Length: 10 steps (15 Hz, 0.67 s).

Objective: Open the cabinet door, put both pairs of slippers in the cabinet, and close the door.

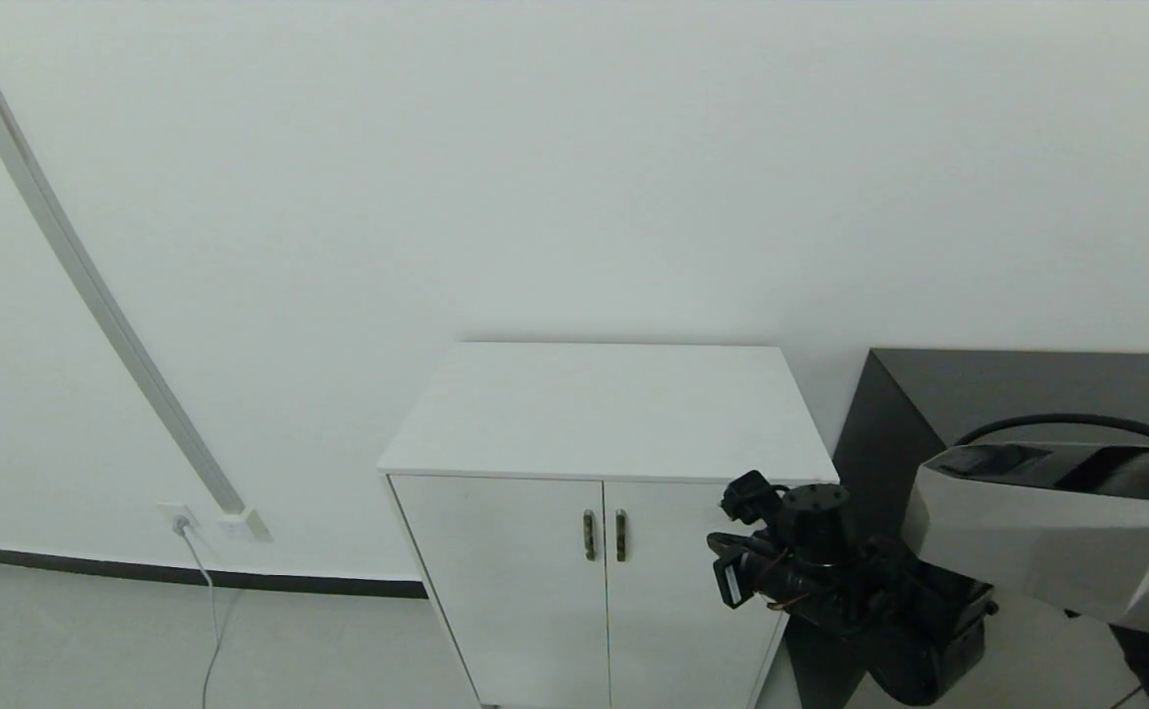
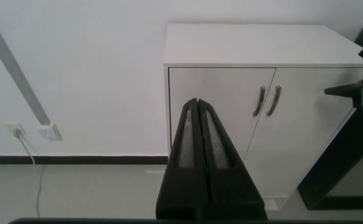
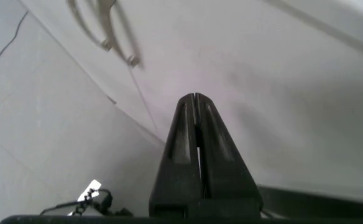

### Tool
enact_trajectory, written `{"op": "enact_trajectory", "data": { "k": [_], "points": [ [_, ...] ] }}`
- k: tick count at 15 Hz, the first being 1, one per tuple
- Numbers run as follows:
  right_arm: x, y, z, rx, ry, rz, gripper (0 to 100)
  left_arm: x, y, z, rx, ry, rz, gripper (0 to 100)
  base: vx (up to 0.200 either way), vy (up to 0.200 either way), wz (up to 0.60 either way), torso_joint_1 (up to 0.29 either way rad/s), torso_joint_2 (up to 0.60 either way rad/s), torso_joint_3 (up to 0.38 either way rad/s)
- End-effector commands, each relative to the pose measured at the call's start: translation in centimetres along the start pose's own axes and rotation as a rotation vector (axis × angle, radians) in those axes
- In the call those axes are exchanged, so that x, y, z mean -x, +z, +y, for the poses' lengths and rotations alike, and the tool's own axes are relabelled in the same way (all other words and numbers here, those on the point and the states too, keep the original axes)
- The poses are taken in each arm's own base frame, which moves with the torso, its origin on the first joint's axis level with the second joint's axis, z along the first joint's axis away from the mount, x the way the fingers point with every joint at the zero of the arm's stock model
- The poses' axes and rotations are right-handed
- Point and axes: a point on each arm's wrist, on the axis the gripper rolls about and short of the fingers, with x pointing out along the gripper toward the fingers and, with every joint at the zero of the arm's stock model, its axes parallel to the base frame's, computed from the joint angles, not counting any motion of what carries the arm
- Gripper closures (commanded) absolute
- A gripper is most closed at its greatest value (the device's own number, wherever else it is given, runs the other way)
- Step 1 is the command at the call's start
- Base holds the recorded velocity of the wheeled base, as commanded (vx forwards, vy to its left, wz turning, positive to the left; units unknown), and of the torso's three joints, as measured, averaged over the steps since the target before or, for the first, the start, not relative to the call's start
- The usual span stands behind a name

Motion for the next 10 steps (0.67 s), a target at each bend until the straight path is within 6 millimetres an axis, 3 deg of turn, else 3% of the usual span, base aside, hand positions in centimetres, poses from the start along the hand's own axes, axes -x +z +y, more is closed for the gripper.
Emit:
{"op": "enact_trajectory", "data": {
  "k": [1,10],
  "points": [
    [3.1,0.6,-0.4,-0.006,-0.034,-0.026,100,0.0,0.0,0.0,0.000,0.000,0.001,100,0.000,0.000,0.00,0.000,0.00,0.000],
    [14.8,-0.8,-6.3,-0.088,-0.284,-0.055,100,0.0,0.0,0.0,0.000,0.000,0.001,100,0.000,0.000,0.00,0.000,0.00,0.000]
  ]
}}
